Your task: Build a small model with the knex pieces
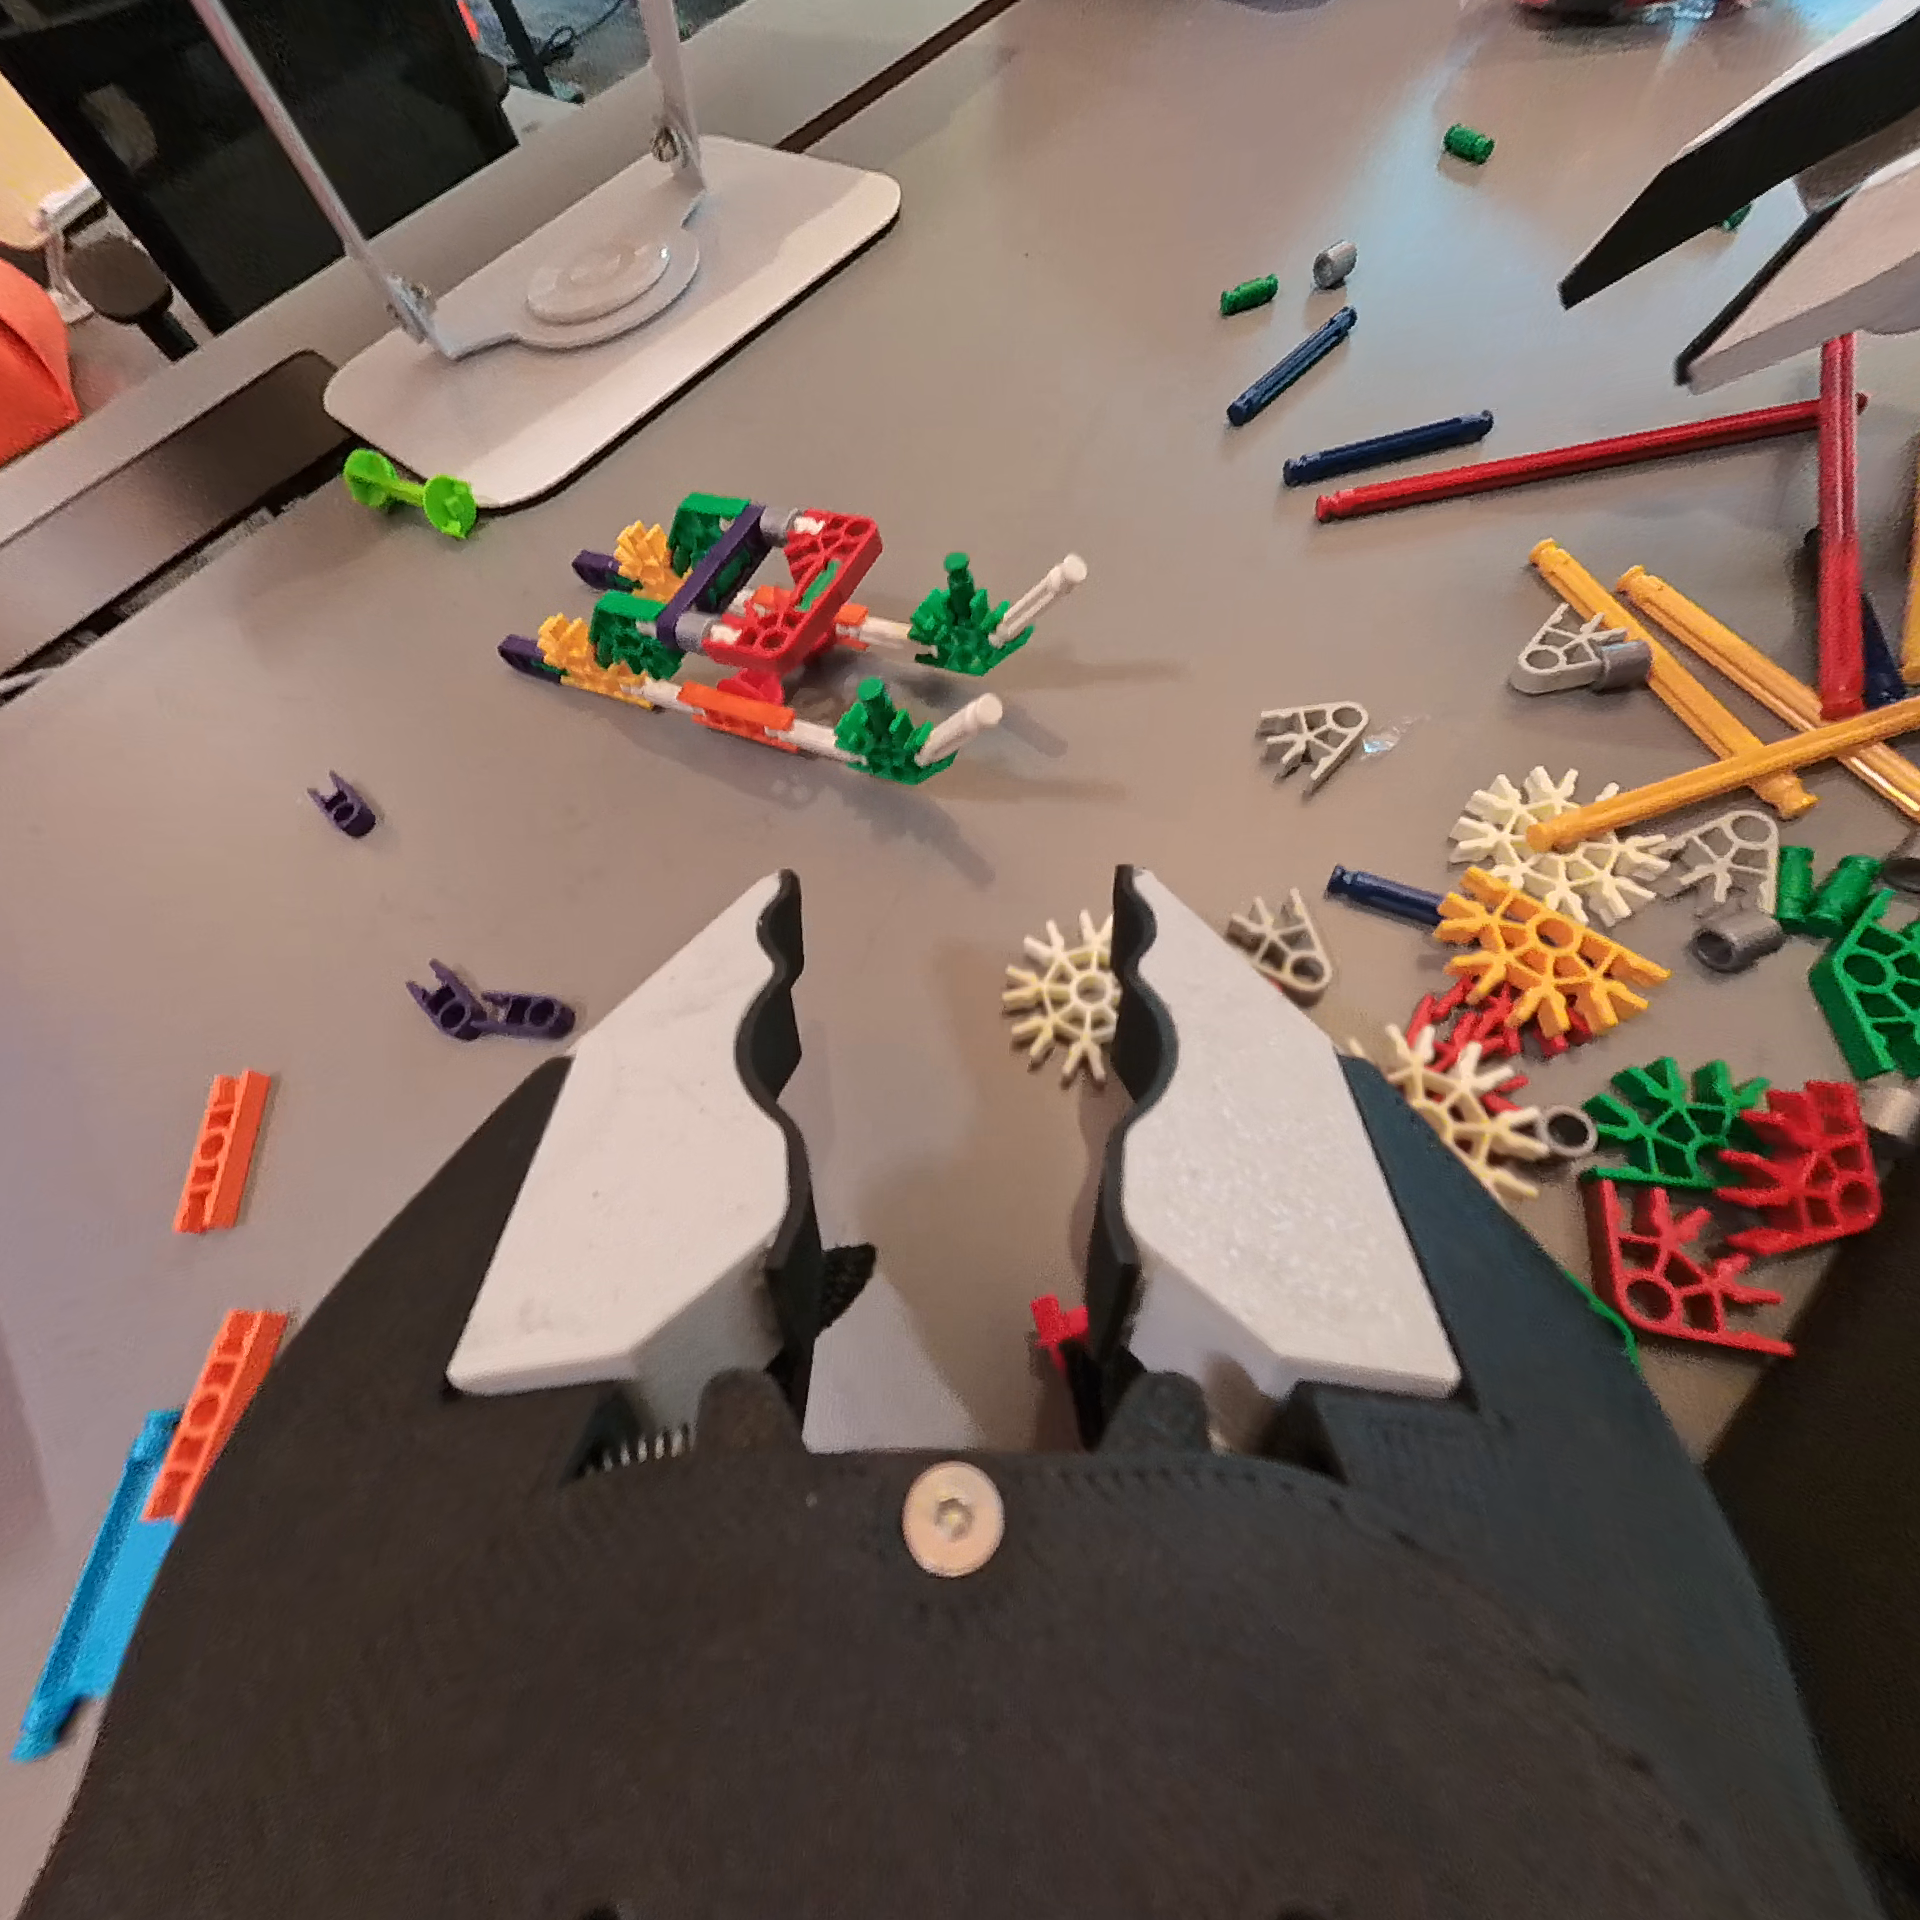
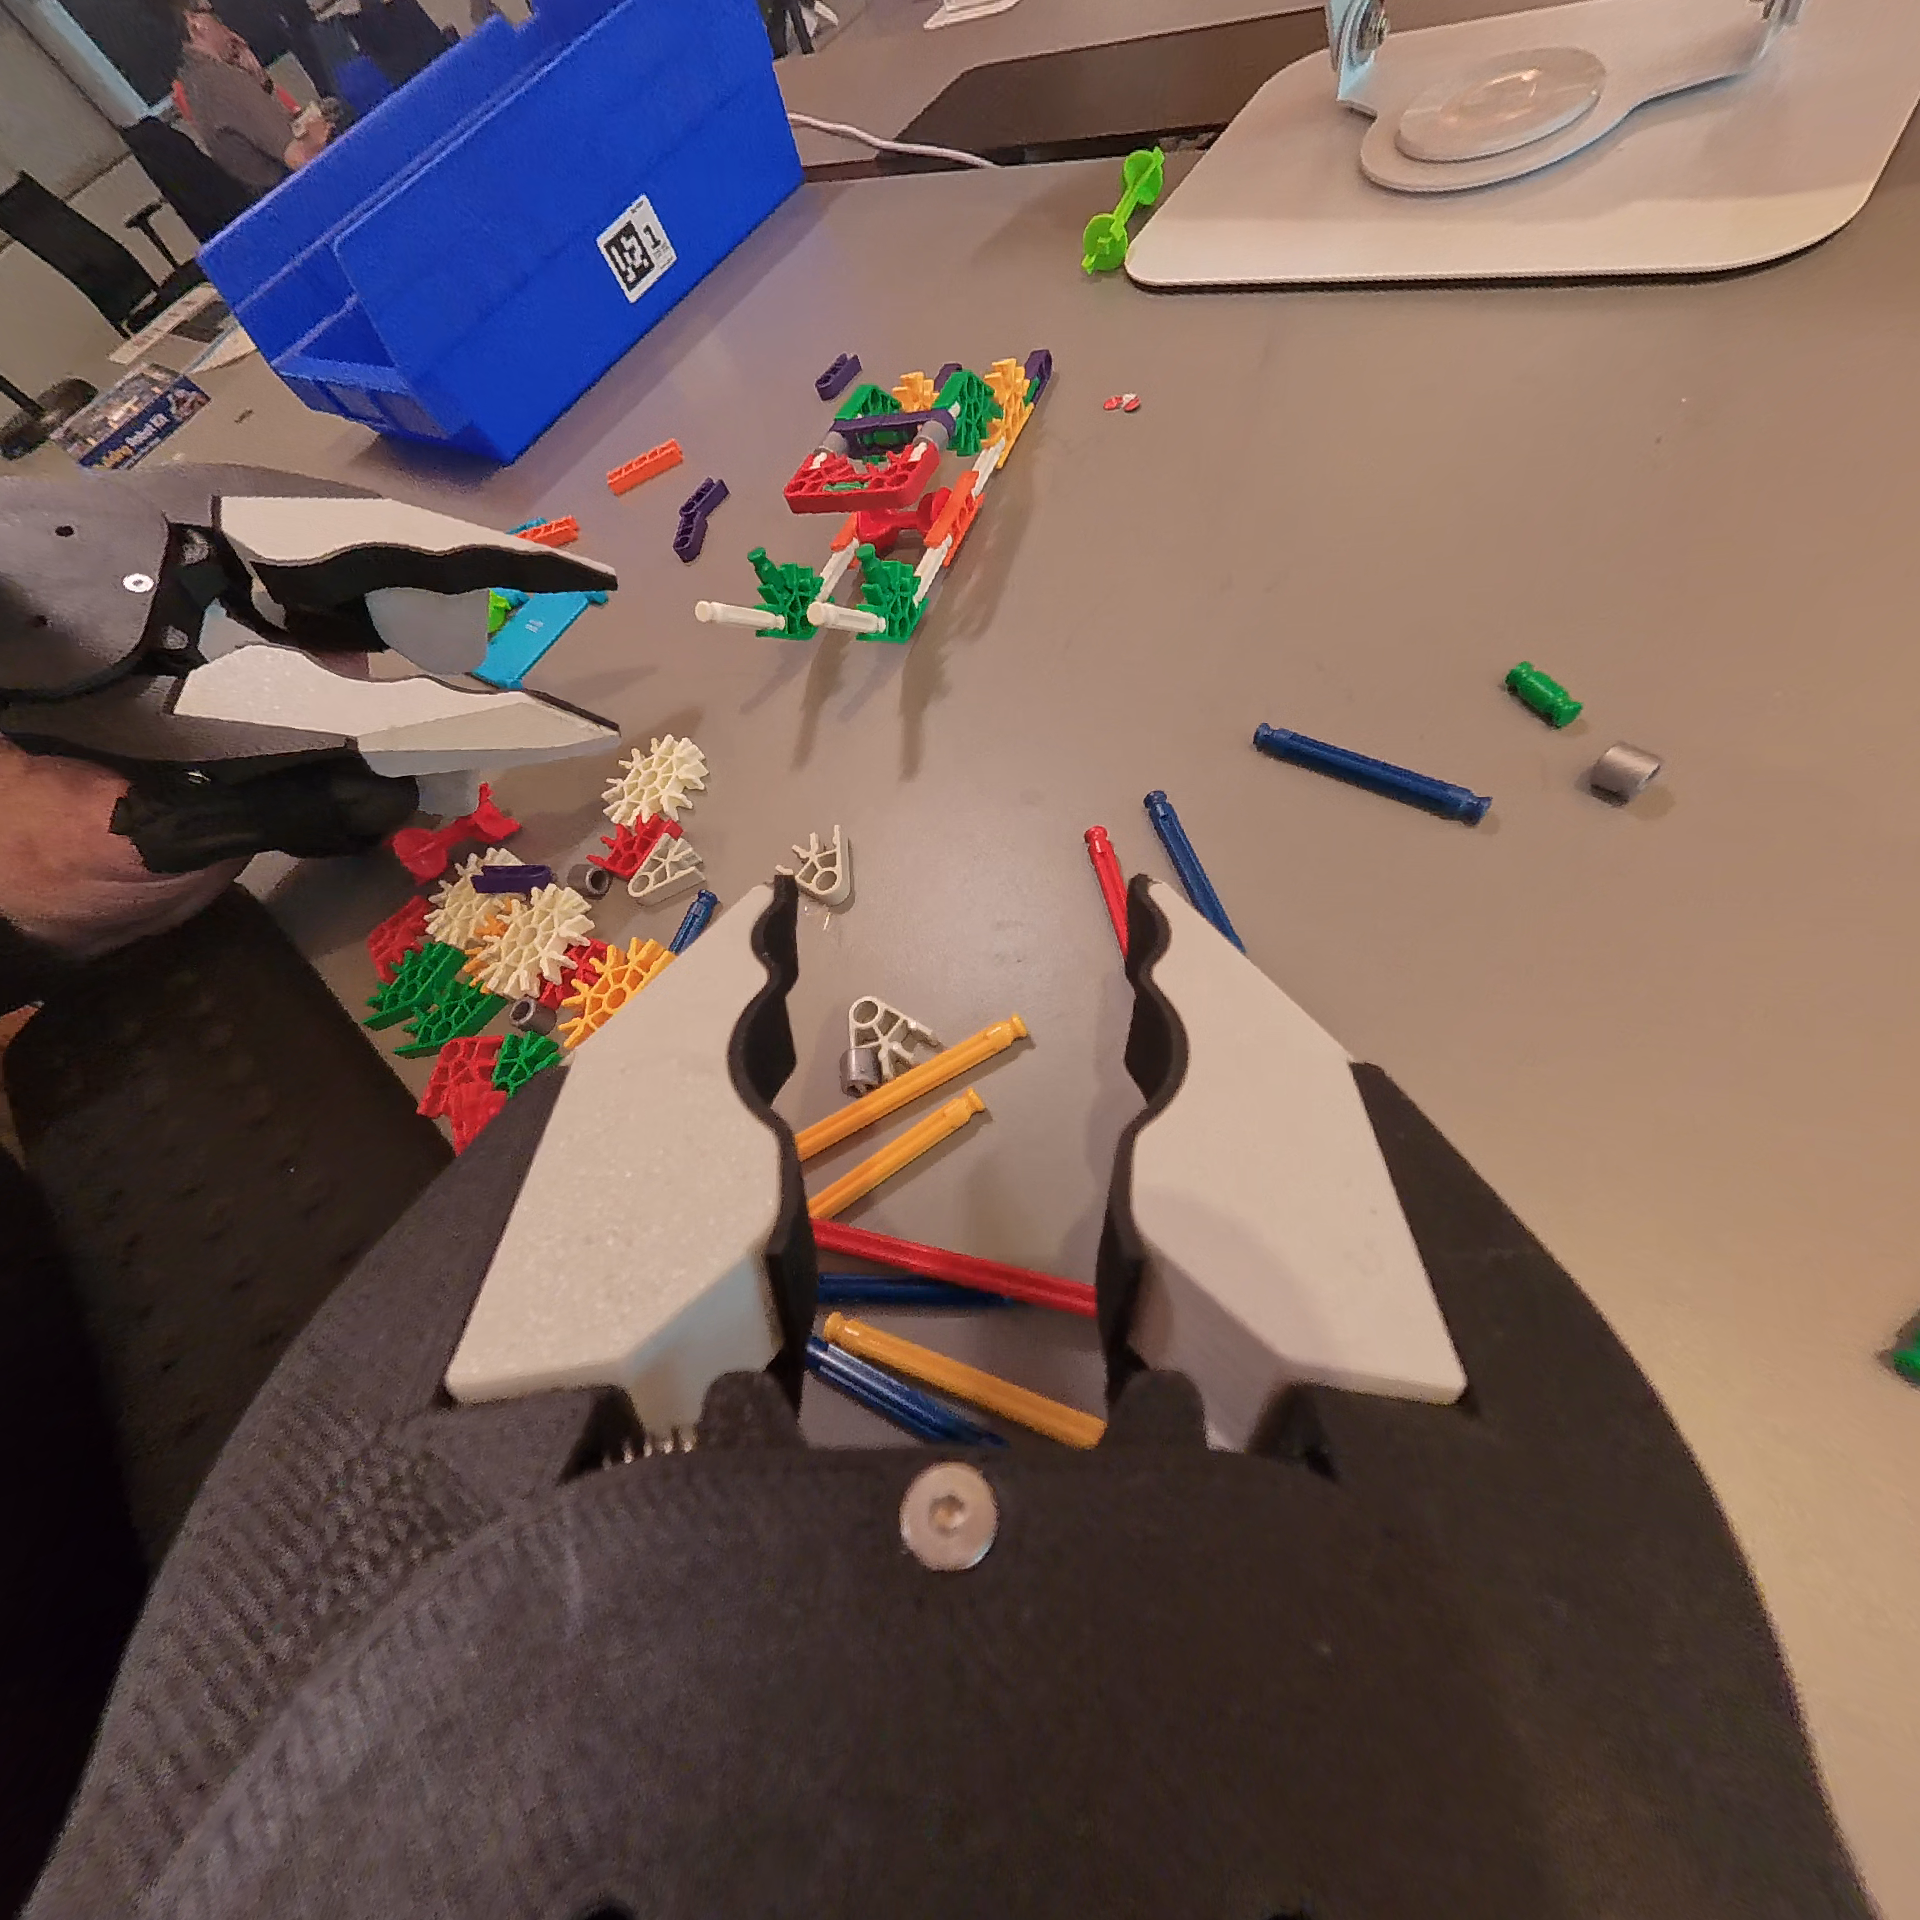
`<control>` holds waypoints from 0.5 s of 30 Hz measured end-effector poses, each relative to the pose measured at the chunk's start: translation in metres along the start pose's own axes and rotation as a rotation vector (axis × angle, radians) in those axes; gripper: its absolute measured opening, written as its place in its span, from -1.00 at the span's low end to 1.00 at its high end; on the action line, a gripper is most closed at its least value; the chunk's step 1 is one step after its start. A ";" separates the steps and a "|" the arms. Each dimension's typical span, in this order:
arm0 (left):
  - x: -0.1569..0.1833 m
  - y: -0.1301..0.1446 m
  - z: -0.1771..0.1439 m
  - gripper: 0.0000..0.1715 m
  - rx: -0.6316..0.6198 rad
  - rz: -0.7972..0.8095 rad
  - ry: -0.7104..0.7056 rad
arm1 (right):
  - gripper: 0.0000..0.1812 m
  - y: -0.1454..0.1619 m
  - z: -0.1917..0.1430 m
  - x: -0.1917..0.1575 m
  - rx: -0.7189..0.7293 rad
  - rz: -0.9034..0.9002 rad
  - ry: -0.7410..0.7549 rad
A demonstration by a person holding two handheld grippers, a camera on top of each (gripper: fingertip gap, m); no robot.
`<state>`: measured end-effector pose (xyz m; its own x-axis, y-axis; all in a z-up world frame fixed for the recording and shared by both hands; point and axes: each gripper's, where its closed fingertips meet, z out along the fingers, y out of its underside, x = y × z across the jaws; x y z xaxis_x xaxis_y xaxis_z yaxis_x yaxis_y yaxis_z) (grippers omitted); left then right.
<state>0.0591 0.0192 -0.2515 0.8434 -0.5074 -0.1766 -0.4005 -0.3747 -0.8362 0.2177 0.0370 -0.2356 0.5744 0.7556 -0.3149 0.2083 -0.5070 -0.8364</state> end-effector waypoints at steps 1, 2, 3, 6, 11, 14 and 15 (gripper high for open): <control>0.001 -0.003 0.003 -0.34 0.002 0.010 0.000 | -0.32 -0.001 0.000 -0.001 0.004 -0.006 -0.002; 0.001 -0.007 0.006 -0.34 0.003 0.022 -0.002 | -0.33 -0.002 0.001 -0.003 0.005 -0.011 -0.009; 0.001 -0.010 0.009 -0.34 0.005 0.035 -0.005 | -0.33 -0.003 0.002 -0.005 0.003 -0.015 -0.015; 0.000 -0.016 0.019 -0.36 -0.005 0.059 -0.023 | -0.34 -0.008 0.007 -0.011 -0.004 -0.047 -0.022; 0.001 -0.022 0.033 -0.54 -0.023 0.093 -0.029 | -0.37 -0.019 0.019 -0.018 -0.037 -0.155 -0.017; -0.002 -0.021 0.038 -0.74 -0.044 0.136 -0.045 | -0.38 -0.023 0.025 -0.021 -0.049 -0.208 -0.029; -0.004 -0.021 0.039 -0.78 -0.047 0.143 -0.055 | -0.39 -0.024 0.026 -0.022 -0.048 -0.216 -0.036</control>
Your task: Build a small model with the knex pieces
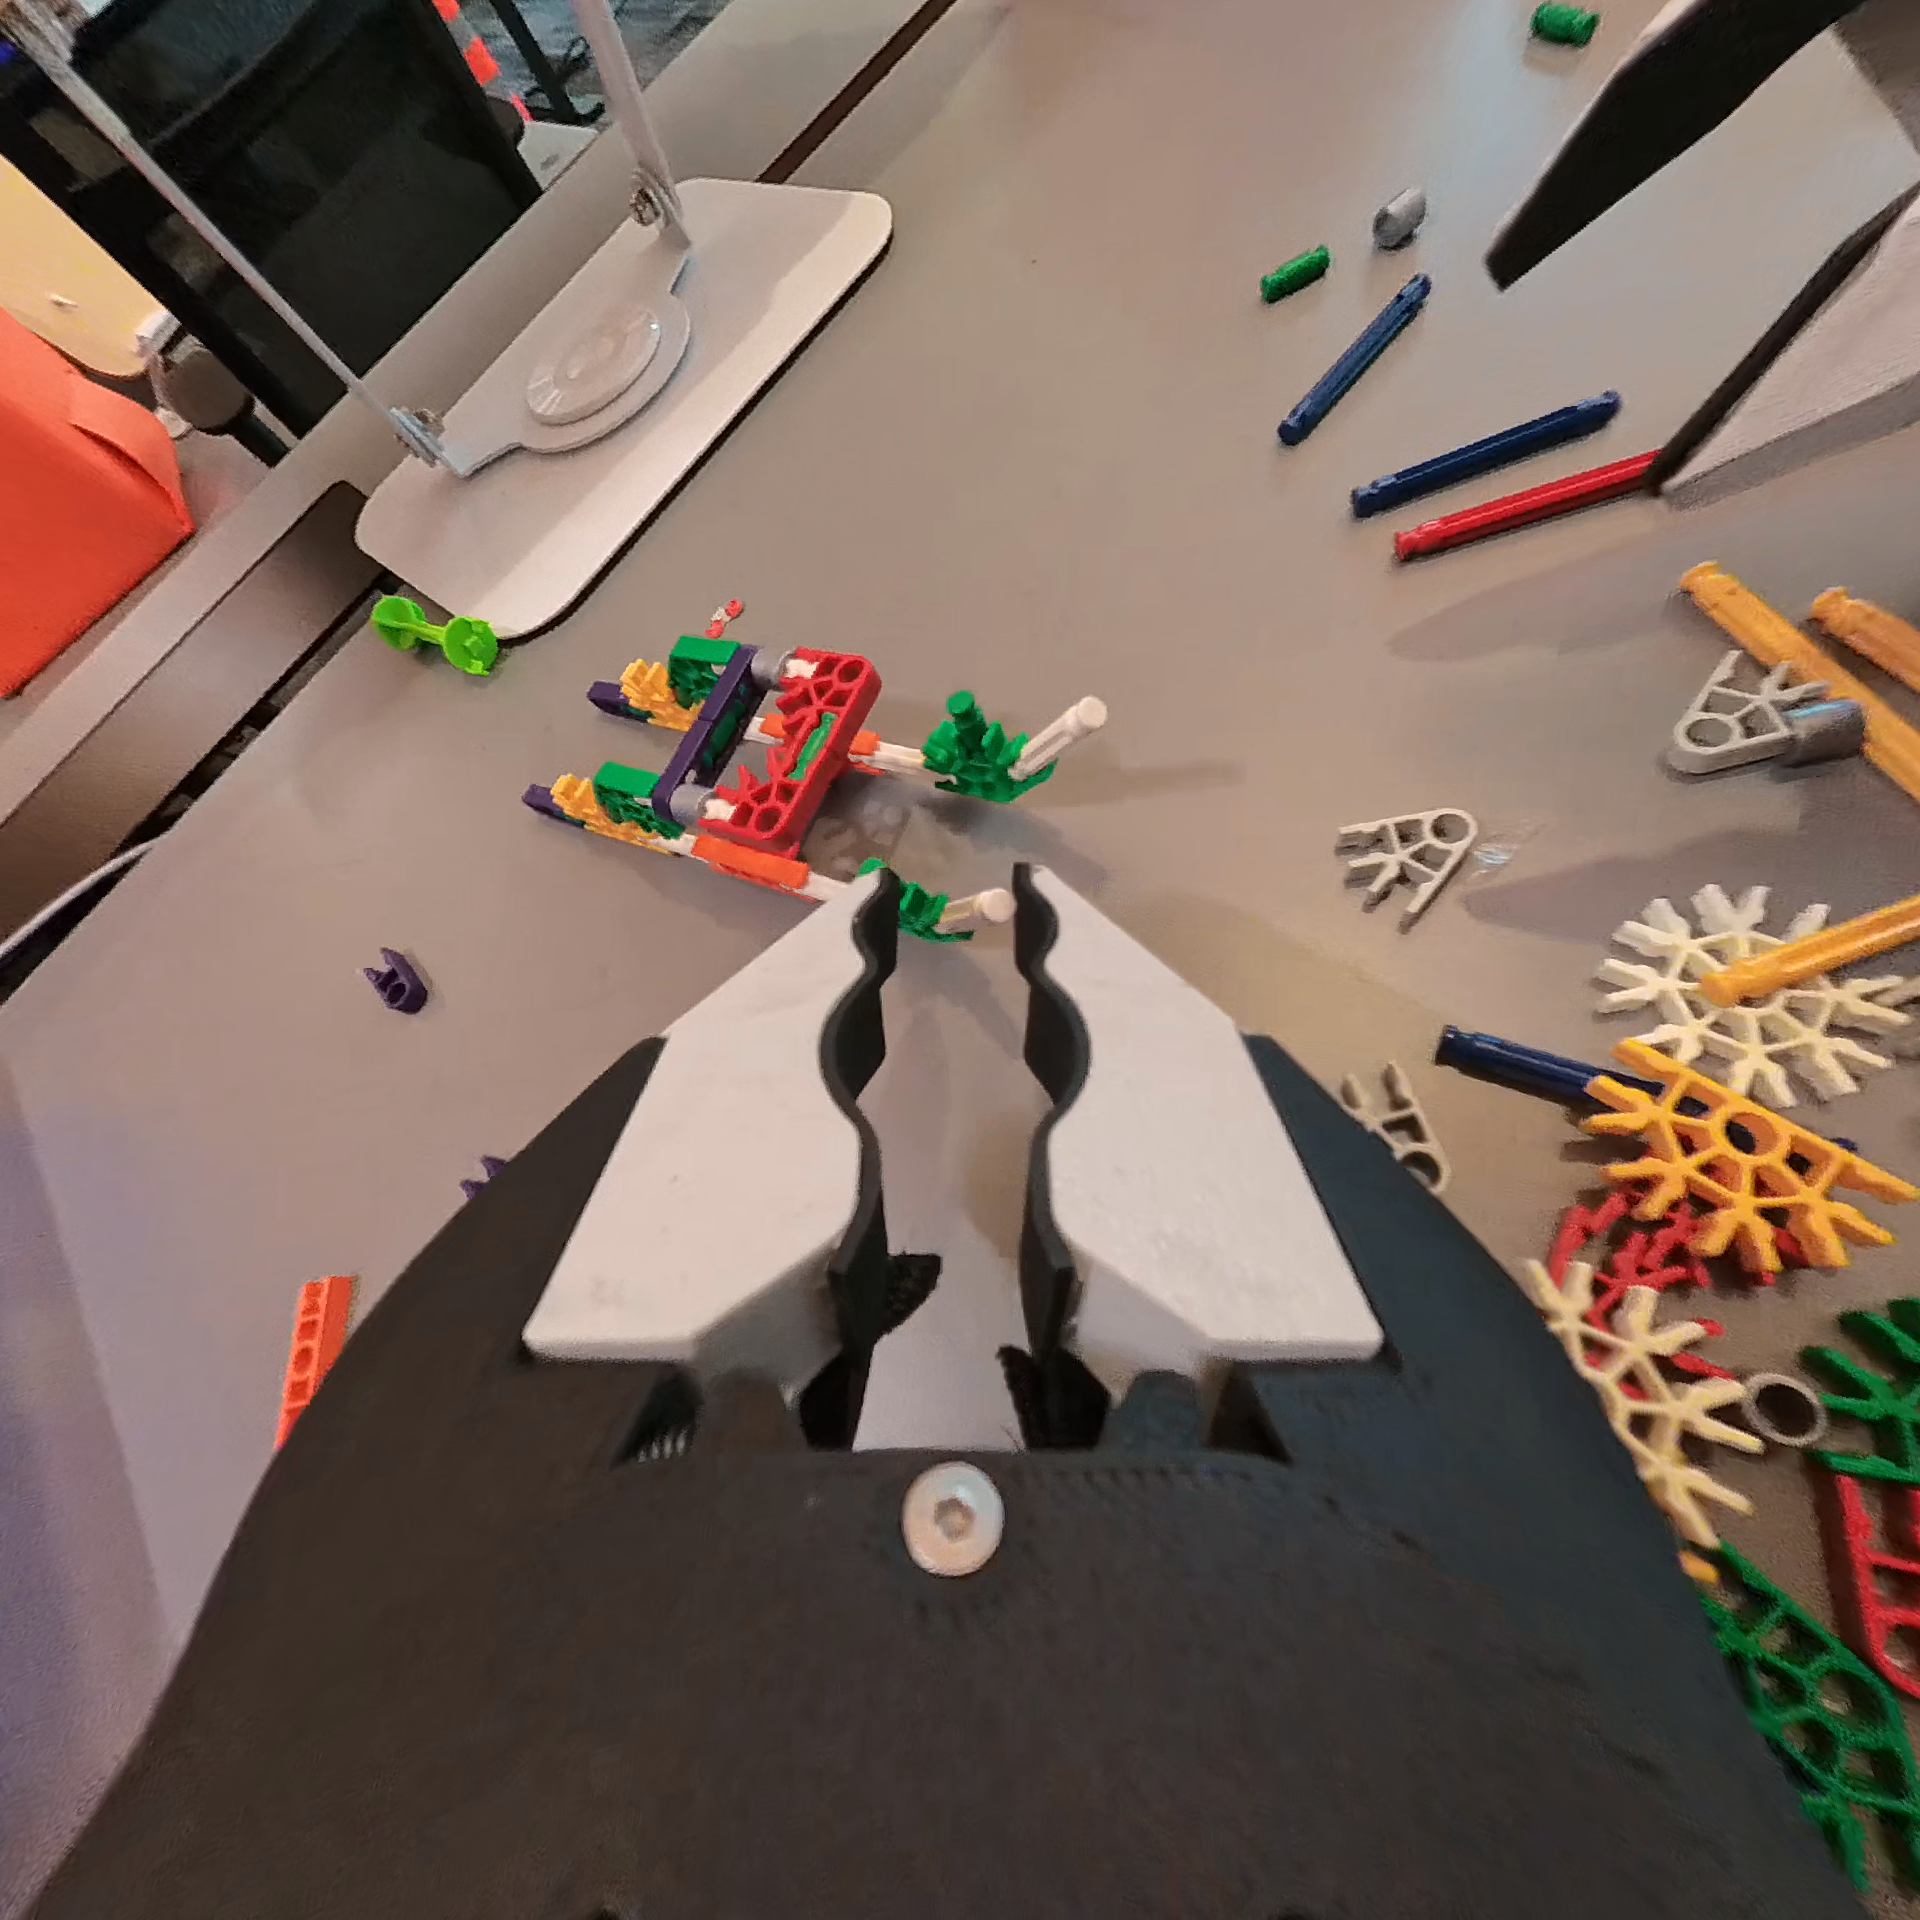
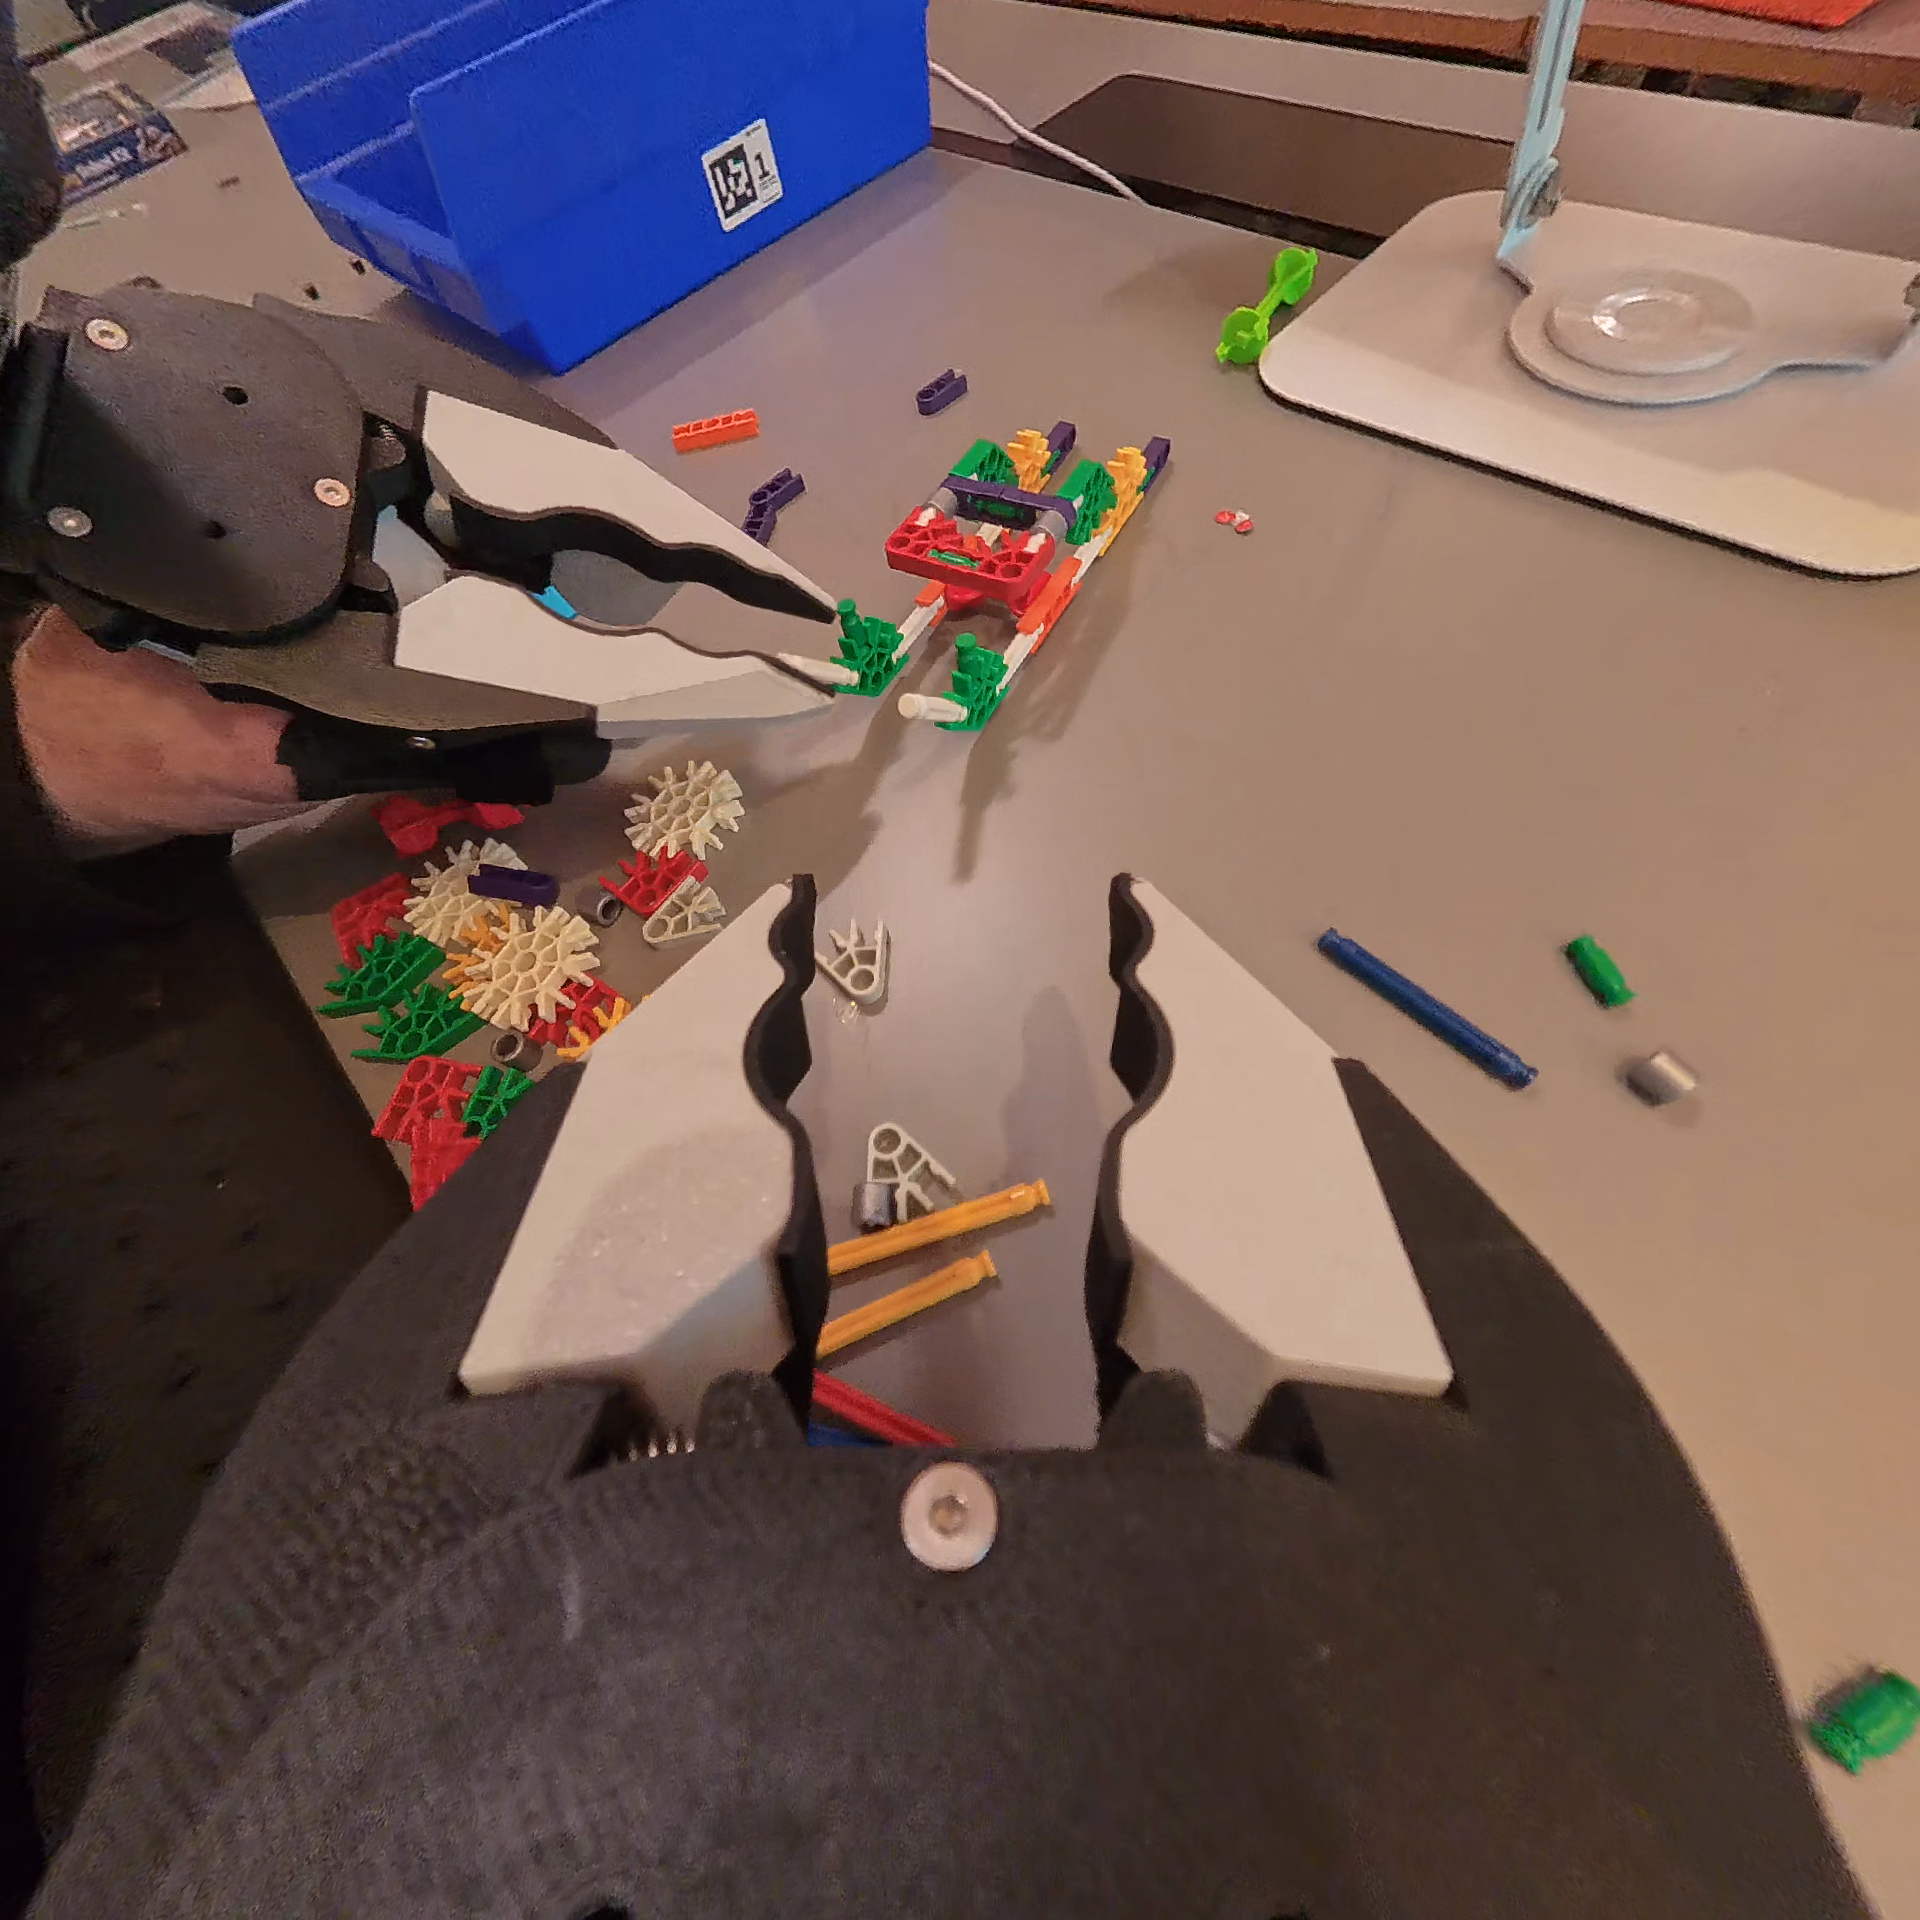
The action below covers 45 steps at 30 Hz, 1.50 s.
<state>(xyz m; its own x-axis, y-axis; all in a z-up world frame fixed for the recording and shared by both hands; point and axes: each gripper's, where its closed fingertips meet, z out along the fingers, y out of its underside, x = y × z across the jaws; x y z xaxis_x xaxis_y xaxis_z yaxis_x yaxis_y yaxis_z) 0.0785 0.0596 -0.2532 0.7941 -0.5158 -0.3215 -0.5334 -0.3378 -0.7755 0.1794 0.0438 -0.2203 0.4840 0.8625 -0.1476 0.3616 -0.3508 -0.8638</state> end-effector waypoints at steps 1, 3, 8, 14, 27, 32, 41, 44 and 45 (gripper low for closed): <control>-0.001 0.000 0.001 -0.86 -0.004 0.003 0.000 | -0.39 -0.001 0.001 0.000 0.002 -0.003 -0.007; -0.006 0.002 0.000 -0.94 -0.012 0.020 -0.017 | -0.39 -0.002 0.003 0.003 0.005 0.001 -0.020; -0.025 0.015 -0.007 -0.95 -0.049 0.047 -0.053 | -0.40 -0.005 0.006 0.011 0.013 0.001 -0.040; -0.075 0.050 -0.016 -0.93 -0.138 0.037 -0.146 | -0.41 -0.009 0.013 0.016 0.014 -0.015 -0.067; -0.081 0.073 -0.027 -0.53 -0.164 -0.288 -0.116 | -0.40 -0.014 0.025 0.028 -0.008 -0.054 -0.079; -0.073 0.068 -0.024 -0.49 -0.162 -0.294 -0.082 | -0.39 -0.014 0.030 0.027 -0.014 -0.058 -0.087; -0.082 0.069 -0.020 -0.62 -0.173 -0.304 -0.098 | -0.40 -0.014 0.029 0.024 -0.016 -0.067 -0.087; -0.095 0.076 -0.021 -0.63 -0.198 -0.321 -0.140 | -0.40 -0.015 0.027 0.026 -0.014 -0.065 -0.084; -0.098 0.077 -0.021 -0.62 -0.204 -0.332 -0.143 | -0.40 -0.015 0.027 0.026 -0.015 -0.065 -0.083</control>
